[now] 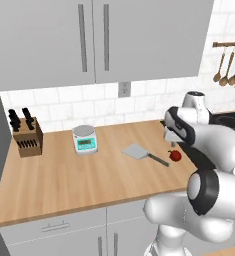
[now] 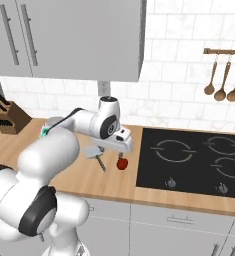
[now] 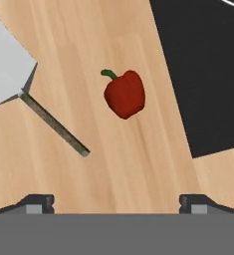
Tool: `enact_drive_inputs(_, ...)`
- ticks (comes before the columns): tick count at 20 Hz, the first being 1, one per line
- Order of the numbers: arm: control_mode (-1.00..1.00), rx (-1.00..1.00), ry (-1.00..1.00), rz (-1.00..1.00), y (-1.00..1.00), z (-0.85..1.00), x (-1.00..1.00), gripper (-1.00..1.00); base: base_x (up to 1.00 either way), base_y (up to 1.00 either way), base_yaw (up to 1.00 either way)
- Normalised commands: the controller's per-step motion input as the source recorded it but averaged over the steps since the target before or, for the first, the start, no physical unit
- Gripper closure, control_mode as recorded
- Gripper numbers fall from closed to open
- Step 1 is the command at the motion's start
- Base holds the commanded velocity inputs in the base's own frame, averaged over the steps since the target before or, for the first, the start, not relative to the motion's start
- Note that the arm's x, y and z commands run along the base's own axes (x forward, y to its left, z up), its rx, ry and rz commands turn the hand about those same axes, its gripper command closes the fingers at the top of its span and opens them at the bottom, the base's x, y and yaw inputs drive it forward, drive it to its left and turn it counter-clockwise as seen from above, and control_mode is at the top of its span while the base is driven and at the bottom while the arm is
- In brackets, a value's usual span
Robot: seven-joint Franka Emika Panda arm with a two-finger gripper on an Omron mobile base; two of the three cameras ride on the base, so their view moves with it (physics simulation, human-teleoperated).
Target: Put the avocado and bell pepper in the pot. Retrieve the spatula and lightly stir the vegetables in the pot.
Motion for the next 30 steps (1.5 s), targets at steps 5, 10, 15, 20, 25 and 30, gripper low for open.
enact_drive_inputs(5,-1.0,0.0,0.0,0.0,-0.13,-0.41,0.28,-1.0,0.0,0.0,0.0)
enact_drive_inputs(10,-1.0,0.0,0.0,0.0,-0.15,-0.46,0.17,-1.0,0.0,0.0,0.0)
enact_drive_inputs(15,-1.0,0.0,0.0,0.0,-0.01,-0.41,0.27,-1.0,0.0,0.0,0.0)
enact_drive_inputs(20,-1.0,0.0,0.0,0.0,-0.01,-0.23,0.25,-1.0,0.0,0.0,0.0)
enact_drive_inputs(25,-1.0,0.0,0.0,0.0,-0.07,-0.16,0.23,-1.0,0.0,0.0,0.0)
enact_drive_inputs(30,-1.0,0.0,0.0,0.0,-0.03,-0.17,0.22,-1.0,0.0,0.0,0.0)
